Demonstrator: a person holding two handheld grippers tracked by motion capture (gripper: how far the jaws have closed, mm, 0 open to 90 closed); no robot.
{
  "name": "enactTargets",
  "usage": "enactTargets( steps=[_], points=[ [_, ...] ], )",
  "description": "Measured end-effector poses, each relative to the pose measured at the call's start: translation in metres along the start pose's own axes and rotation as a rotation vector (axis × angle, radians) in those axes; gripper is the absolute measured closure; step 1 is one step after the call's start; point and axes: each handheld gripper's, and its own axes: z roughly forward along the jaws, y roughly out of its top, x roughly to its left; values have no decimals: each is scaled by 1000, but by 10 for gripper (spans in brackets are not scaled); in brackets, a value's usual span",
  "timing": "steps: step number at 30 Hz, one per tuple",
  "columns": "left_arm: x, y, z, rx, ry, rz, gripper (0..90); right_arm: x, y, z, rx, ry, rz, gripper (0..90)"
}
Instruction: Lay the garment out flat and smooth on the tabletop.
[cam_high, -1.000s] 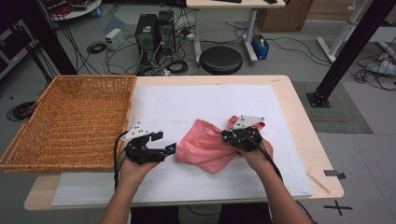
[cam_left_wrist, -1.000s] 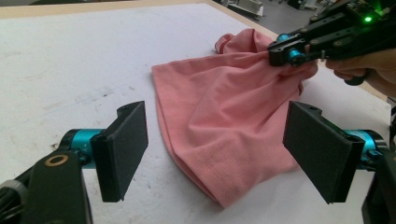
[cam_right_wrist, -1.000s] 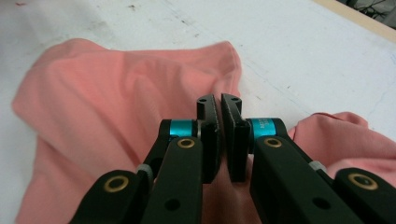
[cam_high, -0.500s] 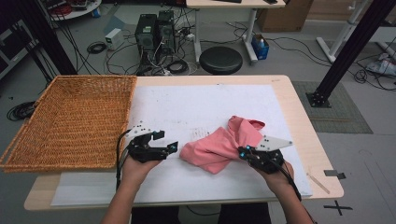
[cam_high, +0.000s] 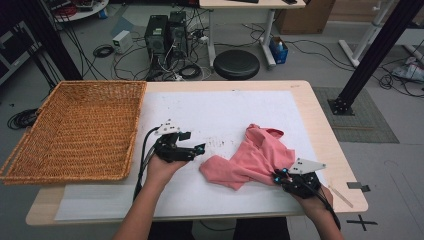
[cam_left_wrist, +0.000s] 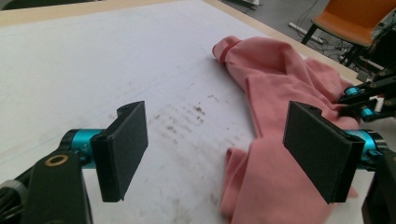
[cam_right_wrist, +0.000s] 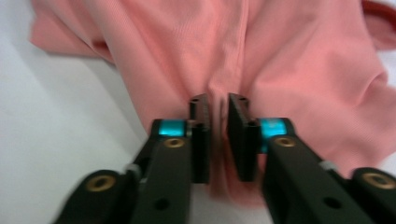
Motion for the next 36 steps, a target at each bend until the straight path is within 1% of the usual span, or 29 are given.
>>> enactTargets(
  steps=[1,3,4,5,7,8,9,11,12,13,15,18,19,21,22,23,24,25,26,27,28,29,30,31,32,33,34,35,36],
  points=[
    [1,3,6,5,-13,0,221,0,1,-3,-23,1,2,712],
    [1,7,20,11,-31,-9,222,-2,4,-11,-72,0,24,650],
    [2,9,27,16,-40,-14,222,-3,5,-14,-93,-8,29,609],
    [3,11,36,27,-51,-17,222,-4,6,-18,-106,-14,40,609],
    [4,15,53,44,-66,-26,222,-6,7,-21,-111,-17,44,602],
    [4,15,53,44,-66,-26,222,-7,6,-22,-109,-23,44,593],
    [6,16,71,61,-82,-35,222,-7,6,-22,-103,-21,45,593],
    [7,17,86,79,-93,-32,222,-5,6,-23,-101,-27,43,593],
    [7,18,98,91,-109,-51,224,-3,5,-22,-98,-28,45,593],
    [6,19,107,106,-124,-58,224,-2,5,-21,-95,-30,42,591],
    [2,22,123,133,-131,-38,225,0,5,-19,-86,-36,39,589],
    [-6,29,147,179,-143,14,232,2,4,-16,-77,-40,37,589],
    [-7,31,154,196,-144,25,242,2,4,-14,-68,-41,38,589],
    [-8,33,168,214,-140,19,258,3,5,-10,-60,-37,33,590],
    [-9,34,172,217,-146,16,279,4,5,-8,-55,-34,31,590],
    [-9,34,172,217,-146,16,310,4,5,-8,-55,-34,31,590],
    [-17,37,186,236,-163,53,401,6,5,-4,-42,-33,27,585],
    [-17,37,186,236,-163,53,483,6,5,-4,-42,-33,27,585],
    [-20,37,189,250,-161,75,483,7,6,-2,-29,-36,23,577],
    [-25,36,192,273,-145,110,634,6,5,1,-15,-34,23,577],
    [-25,36,192,273,-145,110,687,6,5,1,-15,-34,23,577],
    [-27,34,193,287,-148,128,759,6,4,6,11,-21,23,606],
    [-27,34,193,287,-148,128,806,6,4,8,21,-12,18,632],
    [-27,33,192,304,-138,150,836,6,3,11,34,-8,6,685],
    [-27,33,192,304,-138,150,851,6,3,11,34,-8,6,685],
    [-26,34,191,297,-139,147,851,8,3,11,27,5,4,758],
    [-24,36,188,296,-144,151,858,10,3,12,30,18,-13,839],
    [-23,37,185,288,-147,148,858,10,3,12,30,18,-13,839],
    [-18,40,176,269,-156,138,859,11,5,12,24,26,-20,862]
  ],
)
